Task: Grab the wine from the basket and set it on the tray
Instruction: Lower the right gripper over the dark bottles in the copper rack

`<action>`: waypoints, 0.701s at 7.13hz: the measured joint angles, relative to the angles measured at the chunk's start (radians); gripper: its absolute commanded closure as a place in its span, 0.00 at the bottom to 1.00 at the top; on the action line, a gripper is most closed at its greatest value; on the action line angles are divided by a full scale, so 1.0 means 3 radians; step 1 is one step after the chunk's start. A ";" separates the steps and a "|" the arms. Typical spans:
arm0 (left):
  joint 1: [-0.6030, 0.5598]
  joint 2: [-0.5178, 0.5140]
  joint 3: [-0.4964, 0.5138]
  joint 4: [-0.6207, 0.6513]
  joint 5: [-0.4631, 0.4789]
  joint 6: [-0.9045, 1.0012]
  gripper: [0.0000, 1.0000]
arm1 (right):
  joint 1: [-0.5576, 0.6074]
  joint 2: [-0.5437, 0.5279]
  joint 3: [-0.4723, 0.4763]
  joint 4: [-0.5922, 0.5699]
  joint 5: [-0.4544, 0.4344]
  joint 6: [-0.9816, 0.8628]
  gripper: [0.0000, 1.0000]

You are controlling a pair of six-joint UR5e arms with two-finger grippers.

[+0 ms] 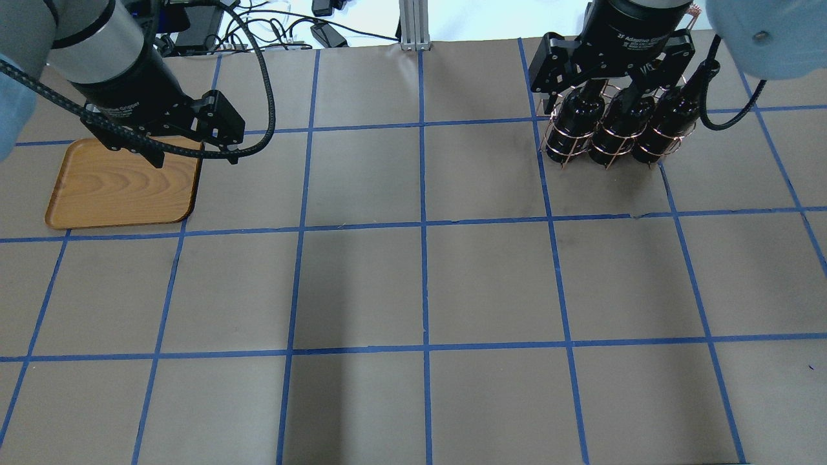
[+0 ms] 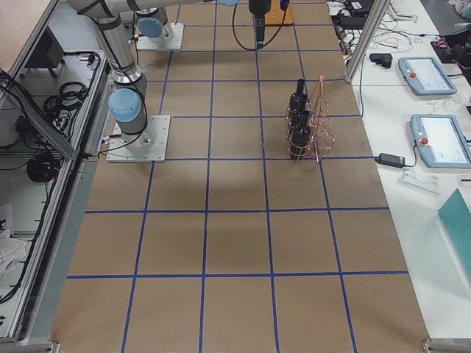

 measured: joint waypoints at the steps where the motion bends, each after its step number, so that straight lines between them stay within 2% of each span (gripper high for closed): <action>1: 0.0001 -0.0001 0.0000 0.0002 -0.0001 0.0000 0.00 | 0.0000 -0.0001 0.0000 0.0001 -0.0002 0.0000 0.00; 5: 0.0001 -0.0005 0.0000 0.0006 0.0002 0.0000 0.00 | -0.0017 0.0031 -0.0014 0.0001 -0.0058 -0.0050 0.00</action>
